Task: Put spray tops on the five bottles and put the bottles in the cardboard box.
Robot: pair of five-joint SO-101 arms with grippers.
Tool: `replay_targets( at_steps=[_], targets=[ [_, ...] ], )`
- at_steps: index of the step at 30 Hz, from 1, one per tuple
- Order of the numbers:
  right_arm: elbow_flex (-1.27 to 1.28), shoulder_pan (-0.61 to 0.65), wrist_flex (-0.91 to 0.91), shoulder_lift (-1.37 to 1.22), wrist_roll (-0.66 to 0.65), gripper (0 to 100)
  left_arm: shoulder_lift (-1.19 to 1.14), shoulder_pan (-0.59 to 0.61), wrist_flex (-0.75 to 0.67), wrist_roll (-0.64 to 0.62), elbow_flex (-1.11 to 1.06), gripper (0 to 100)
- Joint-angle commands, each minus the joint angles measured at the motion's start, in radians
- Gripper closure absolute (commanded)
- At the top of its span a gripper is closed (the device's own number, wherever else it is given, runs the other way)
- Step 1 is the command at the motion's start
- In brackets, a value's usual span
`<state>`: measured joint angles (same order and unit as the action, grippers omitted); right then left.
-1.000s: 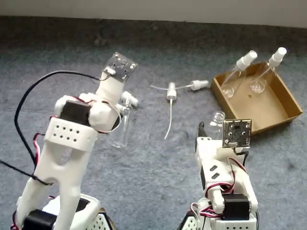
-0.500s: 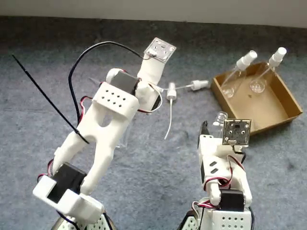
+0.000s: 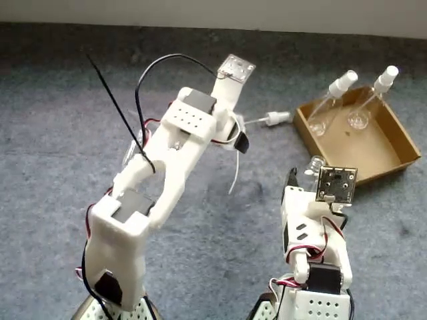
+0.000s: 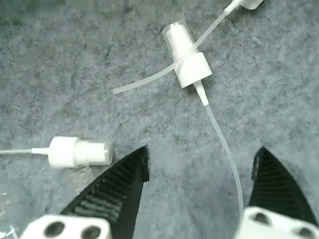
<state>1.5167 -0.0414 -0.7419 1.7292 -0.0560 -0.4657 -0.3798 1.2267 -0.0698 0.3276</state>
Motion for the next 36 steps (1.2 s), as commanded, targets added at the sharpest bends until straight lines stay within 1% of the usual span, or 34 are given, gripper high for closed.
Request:
replay_targets(
  at_steps=[1, 7, 13, 20, 23, 27, 30, 31, 33, 36],
  targets=[
    [-0.007, -0.012, 0.028, 0.015, 0.008, 86.5, -0.076, -0.053, -0.075, -0.011, 0.133, 69],
    [-0.005, -0.010, 0.028, 0.015, 0.008, 86.5, -0.229, -0.051, -0.161, -0.011, 0.271, 69],
    [-0.005, -0.010, 0.028, 0.015, 0.008, 86.5, -0.351, -0.021, -0.160, -0.011, 0.409, 69],
    [-0.005, -0.010, 0.028, 0.015, 0.008, 86.5, -0.467, 0.010, -0.158, -0.011, 0.515, 69],
    [-0.005, -0.010, 0.028, 0.015, 0.008, 86.5, -0.487, 0.008, -0.158, -0.011, 0.545, 75],
    [-0.005, -0.010, 0.028, 0.015, 0.008, 86.5, -0.492, 0.008, -0.158, -0.009, 0.559, 89],
    [-0.005, -0.010, 0.028, 0.015, 0.008, 86.5, -0.492, 0.008, -0.158, -0.009, 0.559, 98],
    [-0.005, -0.010, 0.028, 0.015, 0.008, 86.5, -0.492, 0.008, -0.158, -0.009, 0.559, 100],
    [-0.005, -0.010, 0.028, 0.015, 0.008, 86.5, -0.492, 0.008, -0.150, -0.009, 0.555, 99],
    [-0.005, -0.010, 0.028, 0.015, 0.008, 86.5, -0.489, 0.005, -0.081, -0.005, 0.559, 99]
  ],
)
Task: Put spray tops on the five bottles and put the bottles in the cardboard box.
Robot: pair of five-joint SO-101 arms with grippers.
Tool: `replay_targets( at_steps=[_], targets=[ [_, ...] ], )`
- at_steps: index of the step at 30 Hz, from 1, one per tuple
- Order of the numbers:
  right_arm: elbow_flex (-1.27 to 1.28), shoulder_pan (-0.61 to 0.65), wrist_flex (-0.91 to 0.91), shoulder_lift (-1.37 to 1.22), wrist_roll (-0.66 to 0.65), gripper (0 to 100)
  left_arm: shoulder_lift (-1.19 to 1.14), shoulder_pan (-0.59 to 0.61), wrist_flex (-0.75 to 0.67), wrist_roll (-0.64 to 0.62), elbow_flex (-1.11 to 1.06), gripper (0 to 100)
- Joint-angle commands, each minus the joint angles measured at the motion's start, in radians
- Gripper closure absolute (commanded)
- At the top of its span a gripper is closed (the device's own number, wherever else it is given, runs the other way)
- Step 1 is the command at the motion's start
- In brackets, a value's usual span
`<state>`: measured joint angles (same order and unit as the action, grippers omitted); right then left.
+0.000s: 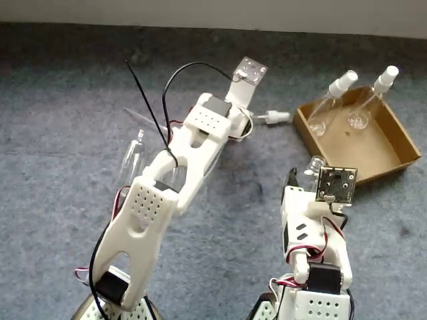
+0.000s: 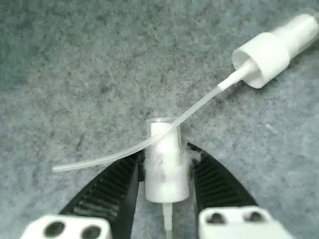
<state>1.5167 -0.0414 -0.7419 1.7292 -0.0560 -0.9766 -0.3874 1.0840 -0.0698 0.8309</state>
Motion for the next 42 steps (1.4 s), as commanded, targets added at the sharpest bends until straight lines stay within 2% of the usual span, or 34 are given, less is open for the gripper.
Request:
replay_targets(
  at_steps=[1, 10, 19, 27, 30, 34, 42],
  targets=[
    [-0.005, -0.008, 0.028, 0.015, 0.008, 86.5, 0.024, 0.012, 0.080, -0.005, 0.056, 99],
    [-0.005, 0.035, 0.028, 0.015, 0.008, 86.5, 0.042, 0.008, 0.304, -0.003, 0.077, 99],
    [-0.005, 0.038, 0.028, 0.015, 0.008, 86.5, 0.136, 0.010, 0.637, -0.002, 0.282, 99],
    [-0.004, 0.038, 0.028, 0.015, 0.008, 86.5, 0.295, 0.010, 0.675, -0.003, 0.311, 99],
    [-0.004, 0.038, 0.028, 0.015, 0.008, 86.5, 0.432, 0.007, 0.675, 0.026, 0.236, 99],
    [-0.002, 0.038, 0.028, 0.015, 0.008, 86.5, 0.656, -0.002, 0.674, 0.183, 0.025, 99],
    [-0.002, 0.039, 0.028, 0.015, 0.008, 86.5, 1.020, -0.007, 0.669, 0.206, -0.390, 99]
  ],
)
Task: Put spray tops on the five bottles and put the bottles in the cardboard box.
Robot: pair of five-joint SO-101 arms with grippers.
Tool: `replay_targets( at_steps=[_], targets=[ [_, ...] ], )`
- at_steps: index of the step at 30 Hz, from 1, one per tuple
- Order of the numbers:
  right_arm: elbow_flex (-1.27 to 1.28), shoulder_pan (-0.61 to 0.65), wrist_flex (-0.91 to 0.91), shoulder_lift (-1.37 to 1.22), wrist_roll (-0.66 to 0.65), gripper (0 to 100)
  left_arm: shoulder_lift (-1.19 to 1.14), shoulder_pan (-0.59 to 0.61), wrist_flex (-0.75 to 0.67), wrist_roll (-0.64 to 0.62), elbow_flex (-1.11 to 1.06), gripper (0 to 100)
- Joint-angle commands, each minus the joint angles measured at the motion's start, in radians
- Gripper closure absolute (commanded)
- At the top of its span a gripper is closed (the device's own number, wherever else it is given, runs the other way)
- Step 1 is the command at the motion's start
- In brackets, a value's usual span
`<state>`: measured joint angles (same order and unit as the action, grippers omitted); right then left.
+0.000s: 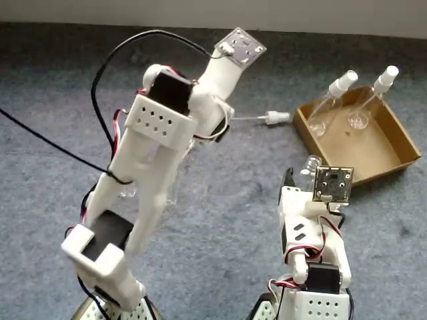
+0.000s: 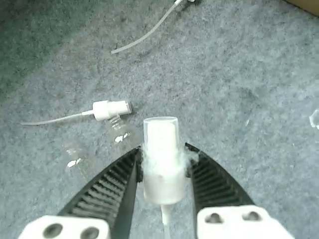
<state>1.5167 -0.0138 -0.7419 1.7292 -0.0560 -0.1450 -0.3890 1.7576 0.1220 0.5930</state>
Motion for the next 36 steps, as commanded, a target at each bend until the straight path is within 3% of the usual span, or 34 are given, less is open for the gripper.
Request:
replay_targets(
  at_steps=[1, 8, 11, 18, 27, 36],
  targets=[
    [-0.002, 0.012, 0.028, 0.015, 0.008, 86.5, 0.216, -0.005, -0.005, 0.014, -0.200, 99],
    [0.056, 0.012, 0.031, 0.015, 0.008, 86.5, 0.309, -0.005, -0.009, 0.014, -0.496, 99],
    [0.070, 0.012, 0.077, 0.015, 0.008, 86.7, 0.315, -0.005, -0.086, 0.014, -0.628, 99],
    [0.113, 0.012, 0.125, 0.015, 0.008, 86.7, 0.317, -0.018, -0.430, 0.014, -0.931, 99],
    [0.114, 0.012, 0.128, 0.015, 0.008, 86.7, 0.309, -0.160, -0.781, 0.014, -1.125, 99],
    [0.116, 0.012, 0.128, 0.015, 0.008, 86.7, 0.308, -0.193, -1.175, 0.014, -1.405, 99]
  ],
)
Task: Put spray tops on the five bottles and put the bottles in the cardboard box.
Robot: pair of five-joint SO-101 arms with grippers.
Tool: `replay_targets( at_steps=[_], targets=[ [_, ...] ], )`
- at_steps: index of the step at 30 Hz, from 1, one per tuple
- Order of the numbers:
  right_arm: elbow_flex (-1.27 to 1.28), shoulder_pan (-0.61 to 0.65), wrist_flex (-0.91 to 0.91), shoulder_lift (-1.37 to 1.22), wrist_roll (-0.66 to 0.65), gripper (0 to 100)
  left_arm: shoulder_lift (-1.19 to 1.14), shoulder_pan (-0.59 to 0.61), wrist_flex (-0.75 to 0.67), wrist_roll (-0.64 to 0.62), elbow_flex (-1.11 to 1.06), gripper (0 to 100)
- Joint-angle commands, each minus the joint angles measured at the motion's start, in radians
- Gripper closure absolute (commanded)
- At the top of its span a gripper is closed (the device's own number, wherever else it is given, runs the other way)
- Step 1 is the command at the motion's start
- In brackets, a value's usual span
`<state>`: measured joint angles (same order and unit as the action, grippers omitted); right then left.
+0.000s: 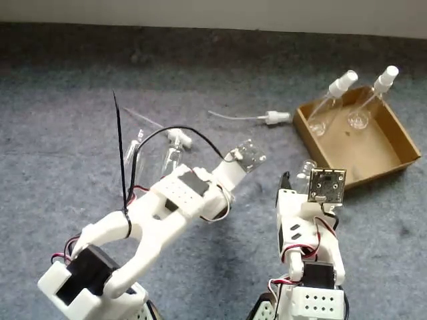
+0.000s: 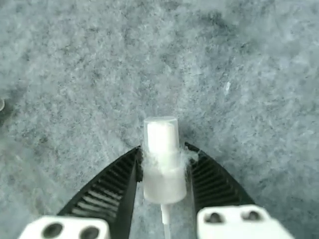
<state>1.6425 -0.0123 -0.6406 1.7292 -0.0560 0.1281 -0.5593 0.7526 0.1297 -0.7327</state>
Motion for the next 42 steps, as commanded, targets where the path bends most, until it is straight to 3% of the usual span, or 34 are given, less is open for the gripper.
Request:
replay_targets(
  at_steps=[1, 9, 15, 20, 29, 34, 42],
  targets=[
    [-0.010, 0.010, 0.027, 0.015, 0.008, 86.7, 0.035, -0.022, -0.199, 0.005, -0.096, 99],
    [-0.010, 0.010, 0.027, 0.015, 0.008, 86.7, 0.035, -0.022, -0.140, 0.005, -0.107, 98],
    [-0.010, 0.010, 0.027, 0.015, 0.008, 86.7, 0.044, -0.015, -0.140, 0.005, -0.107, 82],
    [-0.010, 0.010, 0.027, 0.015, 0.008, 86.7, 0.045, -0.013, -0.135, 0.005, -0.085, 82],
    [-0.010, 0.010, 0.027, 0.015, 0.008, 86.7, 0.035, 0.035, 0.270, 0.005, 0.278, 81],
    [-0.010, 0.010, 0.027, 0.015, 0.008, 86.7, -0.007, 0.025, 0.342, 0.005, 0.366, 81],
    [-0.010, 0.010, 0.025, 0.015, 0.008, 86.7, -0.306, 0.056, 0.408, 0.005, 0.518, 81]
  ],
)
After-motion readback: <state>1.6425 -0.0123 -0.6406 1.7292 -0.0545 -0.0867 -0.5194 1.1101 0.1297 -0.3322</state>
